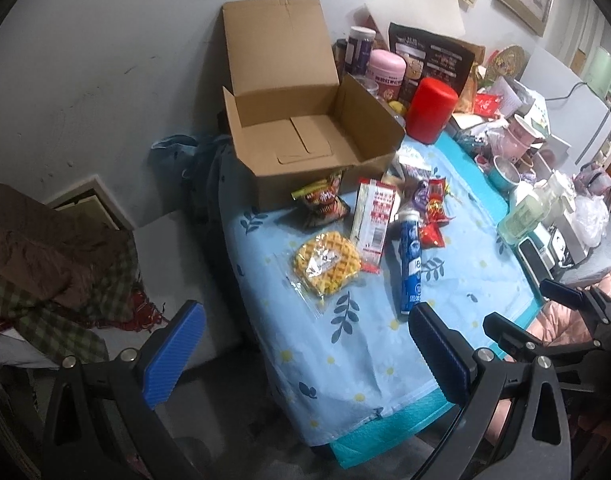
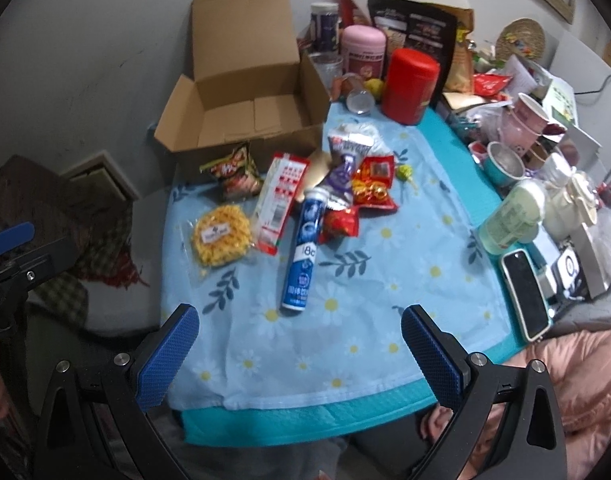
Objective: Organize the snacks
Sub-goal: 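Grasp the wrapped waffle with the left gripper while the right grasps the blue tube, then carry the waffle with the left gripper while the right carries the tube into the box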
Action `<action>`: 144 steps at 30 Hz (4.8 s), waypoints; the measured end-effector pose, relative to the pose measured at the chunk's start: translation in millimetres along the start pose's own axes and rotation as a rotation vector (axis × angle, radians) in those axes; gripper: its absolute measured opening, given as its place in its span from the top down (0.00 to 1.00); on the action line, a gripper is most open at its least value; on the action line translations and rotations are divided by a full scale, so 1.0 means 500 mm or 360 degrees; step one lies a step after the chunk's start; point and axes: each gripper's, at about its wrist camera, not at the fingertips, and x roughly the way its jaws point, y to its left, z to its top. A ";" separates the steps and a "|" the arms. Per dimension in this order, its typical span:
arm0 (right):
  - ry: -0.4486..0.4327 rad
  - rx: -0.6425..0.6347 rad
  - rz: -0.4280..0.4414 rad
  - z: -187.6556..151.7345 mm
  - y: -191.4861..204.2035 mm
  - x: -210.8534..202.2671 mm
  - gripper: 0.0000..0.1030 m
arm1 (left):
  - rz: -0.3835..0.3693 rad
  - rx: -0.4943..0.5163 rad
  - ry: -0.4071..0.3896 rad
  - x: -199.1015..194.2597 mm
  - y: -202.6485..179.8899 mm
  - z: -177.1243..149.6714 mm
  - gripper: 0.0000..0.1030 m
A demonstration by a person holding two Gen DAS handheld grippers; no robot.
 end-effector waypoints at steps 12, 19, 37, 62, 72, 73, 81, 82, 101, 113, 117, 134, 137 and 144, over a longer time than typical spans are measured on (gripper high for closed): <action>0.0144 0.0075 0.0017 -0.017 -0.013 0.130 0.00 | -0.0019 0.0119 0.0124 0.157 -0.006 0.013 0.00; 0.0207 0.0116 0.0018 -0.016 -0.015 0.216 0.05 | -0.0027 0.0267 0.0170 0.242 -0.009 0.017 0.00; 0.0240 0.0181 0.0091 0.026 -0.029 0.356 0.41 | -0.0261 0.0645 0.0209 0.405 -0.024 0.057 0.00; 0.0325 0.0152 0.0032 0.047 -0.027 0.385 0.62 | -0.0360 0.1051 0.0385 0.479 -0.060 0.030 0.00; 0.0334 0.0160 0.0055 0.047 -0.018 0.383 0.73 | -0.0370 0.0972 0.0313 0.459 -0.056 0.039 0.24; 0.0335 0.0157 0.0058 0.046 -0.017 0.379 0.73 | -0.0362 0.0945 0.0326 0.456 -0.058 0.039 0.26; 0.0378 0.0163 0.0186 0.030 -0.023 0.340 0.73 | -0.0310 0.0655 0.0411 0.419 -0.047 0.027 0.29; 0.0382 0.0155 0.0201 0.030 -0.023 0.334 0.73 | -0.0304 0.0607 0.0416 0.411 -0.044 0.026 0.29; 0.0277 -0.0120 0.0447 0.101 -0.024 0.196 0.73 | -0.0120 0.0142 0.0159 0.197 -0.012 0.084 0.29; 0.0046 -0.0269 0.0516 0.251 -0.007 0.132 0.73 | -0.0061 -0.0021 -0.0090 0.124 -0.001 0.182 0.29; -0.0024 -0.0314 0.0504 0.311 -0.006 0.128 0.73 | -0.0031 -0.0039 -0.0176 0.111 0.004 0.228 0.29; -0.0146 -0.0410 0.0475 0.508 -0.006 0.210 0.73 | 0.0102 -0.0039 -0.0372 0.163 0.040 0.445 0.29; -0.0150 -0.0427 0.0474 0.534 -0.001 0.230 0.73 | 0.0120 -0.0086 -0.0361 0.195 0.058 0.475 0.29; -0.0114 -0.0442 0.0448 0.587 0.004 0.308 0.73 | 0.0168 -0.0128 -0.0307 0.281 0.088 0.521 0.29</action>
